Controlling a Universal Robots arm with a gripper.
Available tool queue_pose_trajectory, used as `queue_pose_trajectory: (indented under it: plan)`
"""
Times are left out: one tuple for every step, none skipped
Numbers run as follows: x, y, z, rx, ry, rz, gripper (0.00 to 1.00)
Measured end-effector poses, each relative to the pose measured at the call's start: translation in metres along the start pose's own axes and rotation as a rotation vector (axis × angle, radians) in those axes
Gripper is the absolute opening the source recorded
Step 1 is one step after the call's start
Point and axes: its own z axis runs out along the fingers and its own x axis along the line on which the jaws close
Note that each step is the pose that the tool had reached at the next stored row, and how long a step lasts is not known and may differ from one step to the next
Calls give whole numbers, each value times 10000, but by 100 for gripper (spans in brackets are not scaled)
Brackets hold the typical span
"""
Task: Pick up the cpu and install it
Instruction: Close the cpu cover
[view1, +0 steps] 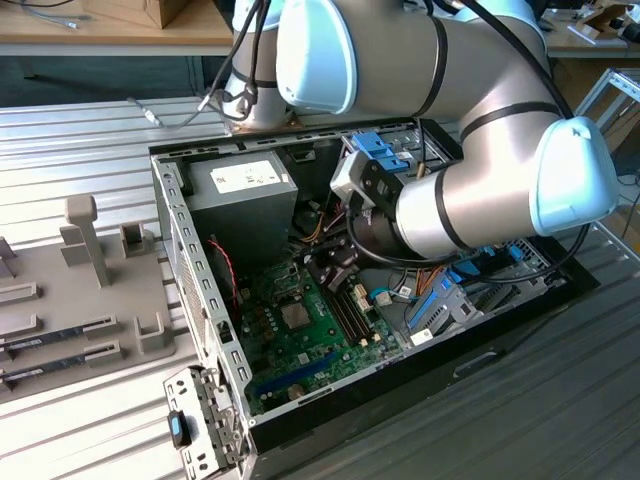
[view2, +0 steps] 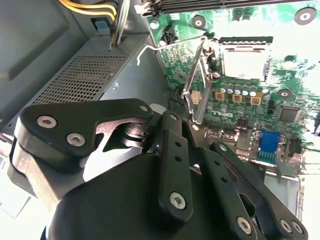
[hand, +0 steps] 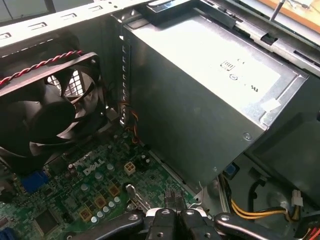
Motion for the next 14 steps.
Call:
queue_pose_trajectory:
  plan:
    - [0,0,1,75,69,36,11]
    - [0,-1,1,106,98,52,11]
    - [1,-1,1,113,105,55,11]
    - [1,0,0,118,109,58,11]
    - [0,0,0,122,113,60,11]
    - [0,0,0,126,117,61,11]
    - [0,0,0,133,123,65,11]
    - [0,0,1,138,127,67,11]
    - [0,0,0,143,132,70,11]
    - [0,0,0,147,136,72,11]
    - [0,0,0,151,139,74,11]
    - [0,0,0,154,142,75,11]
    - [0,0,0,156,144,76,11]
    - [0,0,0,158,147,78,11]
